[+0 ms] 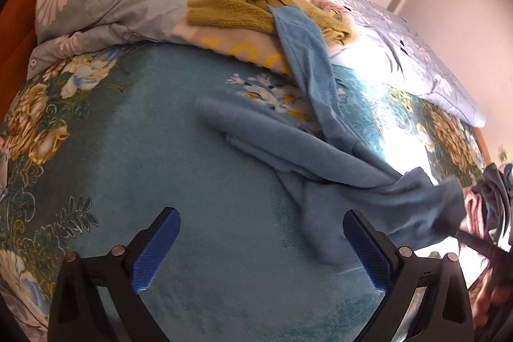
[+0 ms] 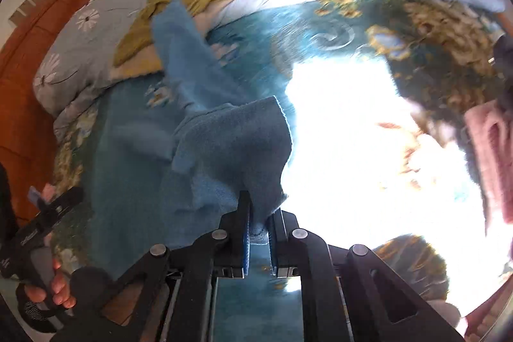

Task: Fold clothes
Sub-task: 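Grasp the sweatshirt with the left gripper while the right gripper holds it up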

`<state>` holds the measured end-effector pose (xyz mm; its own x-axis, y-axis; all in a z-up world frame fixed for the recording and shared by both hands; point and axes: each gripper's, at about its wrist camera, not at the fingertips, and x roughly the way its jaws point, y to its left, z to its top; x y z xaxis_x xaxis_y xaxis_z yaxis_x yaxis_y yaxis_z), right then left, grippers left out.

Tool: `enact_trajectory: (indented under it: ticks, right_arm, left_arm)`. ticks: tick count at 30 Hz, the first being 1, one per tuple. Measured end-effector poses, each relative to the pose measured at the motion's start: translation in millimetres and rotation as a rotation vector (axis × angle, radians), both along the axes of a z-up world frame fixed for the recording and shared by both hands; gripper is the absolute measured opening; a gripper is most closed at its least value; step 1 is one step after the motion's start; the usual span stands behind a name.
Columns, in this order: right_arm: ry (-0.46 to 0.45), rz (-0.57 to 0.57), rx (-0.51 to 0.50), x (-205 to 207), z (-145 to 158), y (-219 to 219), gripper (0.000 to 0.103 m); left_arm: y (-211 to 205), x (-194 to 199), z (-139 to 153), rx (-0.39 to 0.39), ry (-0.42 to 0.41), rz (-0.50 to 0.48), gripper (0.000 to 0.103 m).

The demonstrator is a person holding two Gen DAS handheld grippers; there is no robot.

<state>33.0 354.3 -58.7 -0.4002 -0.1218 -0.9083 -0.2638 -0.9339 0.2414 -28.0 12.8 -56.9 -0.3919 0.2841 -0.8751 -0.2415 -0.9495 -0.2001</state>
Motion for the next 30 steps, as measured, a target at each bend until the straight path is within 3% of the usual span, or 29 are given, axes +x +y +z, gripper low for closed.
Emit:
enact_trajectory:
  ticks: [5,9,13,19,21,24,27,29,30]
  right_arm:
    - [-0.007,-0.126,0.093,5,2,69,0.007]
    - [-0.016,-0.131,0.06,11,-6,84,0.007]
    - [-0.017,-0.141,0.012,14,-18,89,0.007]
    - [-0.019,-0.14,-0.037,24,-18,96,0.007]
    - [-0.021,-0.134,-0.032,25,-17,95,0.007]
    - [-0.02,-0.135,-0.042,26,-16,95,0.007]
    - [-0.024,-0.135,-0.043,26,-16,95,0.007]
    - [-0.019,-0.138,-0.041,27,-13,94,0.007]
    - [-0.014,-0.139,-0.038,28,-10,93,0.007]
  left_arm:
    - [36,-27,5,0.025,-0.006,-0.089,0.103]
    - [77,-69,-6,0.073,-0.059,-0.145,0.103]
    - [115,-118,-31,0.119,-0.156,-0.131,0.103]
    - [152,-167,-72,0.093,-0.253,-0.088,0.101]
    - [156,-174,-82,0.099,-0.279,-0.076,0.096]
    - [158,-180,-93,0.109,-0.313,-0.054,0.086]
    - [156,-182,-98,0.129,-0.344,-0.019,0.055]
    - [153,-182,-99,0.149,-0.357,0.006,0.017]
    - [151,-181,-95,0.162,-0.351,0.016,0.012]
